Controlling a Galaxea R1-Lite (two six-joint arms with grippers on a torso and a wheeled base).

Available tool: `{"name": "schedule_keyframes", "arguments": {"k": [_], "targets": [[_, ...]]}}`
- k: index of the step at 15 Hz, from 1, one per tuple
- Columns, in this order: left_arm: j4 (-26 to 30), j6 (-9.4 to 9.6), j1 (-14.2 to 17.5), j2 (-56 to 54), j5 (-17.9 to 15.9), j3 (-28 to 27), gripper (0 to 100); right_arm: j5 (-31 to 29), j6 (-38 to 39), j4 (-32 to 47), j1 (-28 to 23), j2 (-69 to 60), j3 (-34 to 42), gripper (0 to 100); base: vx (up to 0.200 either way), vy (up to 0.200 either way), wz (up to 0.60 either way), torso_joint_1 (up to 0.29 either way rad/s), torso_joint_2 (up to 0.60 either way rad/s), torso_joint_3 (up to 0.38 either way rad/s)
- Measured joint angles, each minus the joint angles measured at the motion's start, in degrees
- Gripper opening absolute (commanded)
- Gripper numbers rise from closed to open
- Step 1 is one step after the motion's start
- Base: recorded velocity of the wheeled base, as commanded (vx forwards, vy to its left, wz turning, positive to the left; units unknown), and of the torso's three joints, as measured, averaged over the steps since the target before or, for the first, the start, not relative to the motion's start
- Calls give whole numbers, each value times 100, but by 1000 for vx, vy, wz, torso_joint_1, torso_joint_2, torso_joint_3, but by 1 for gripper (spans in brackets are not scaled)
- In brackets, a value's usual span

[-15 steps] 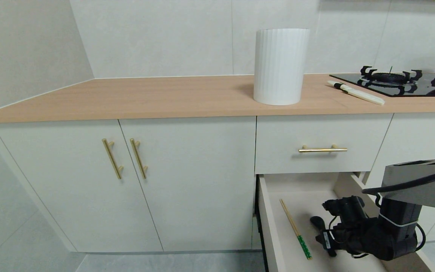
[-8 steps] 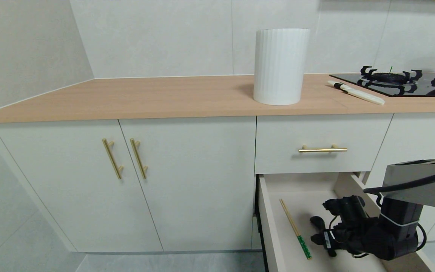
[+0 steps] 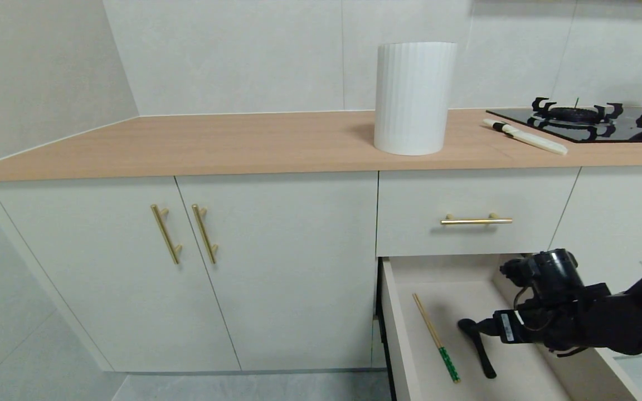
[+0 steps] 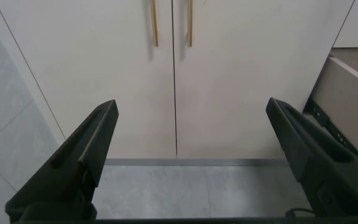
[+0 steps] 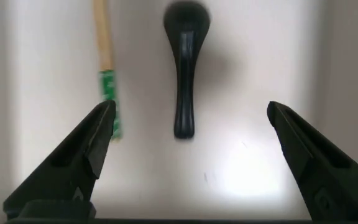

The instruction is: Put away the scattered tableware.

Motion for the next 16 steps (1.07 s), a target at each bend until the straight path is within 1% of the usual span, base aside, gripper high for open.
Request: {"name": "schedule_keyframes", "arguments": {"k": [3, 4, 6, 9, 16], "targets": [[0, 0, 0, 0, 2, 0, 100, 11, 4, 1092, 206, -1097, -119, 100, 0, 0, 0, 0, 0, 0], [0, 0, 0, 0, 0, 0, 100, 13, 4, 1343, 319, -1414, -157, 100, 0, 0, 0, 0, 0, 0], [0, 0, 0, 0, 2, 0, 100, -11, 2, 1637, 510, -1866, -199, 100, 0, 0, 0, 0, 0, 0], [0, 2, -2, 0, 0, 0, 100, -30, -9, 1758, 617, -2188, -234, 100, 0, 0, 0, 0, 0, 0], [0, 0, 0, -2, 0, 0, 100, -39, -33, 1936, 685, -2409, -246, 100, -200, 0, 0, 1, 2, 0]]}}
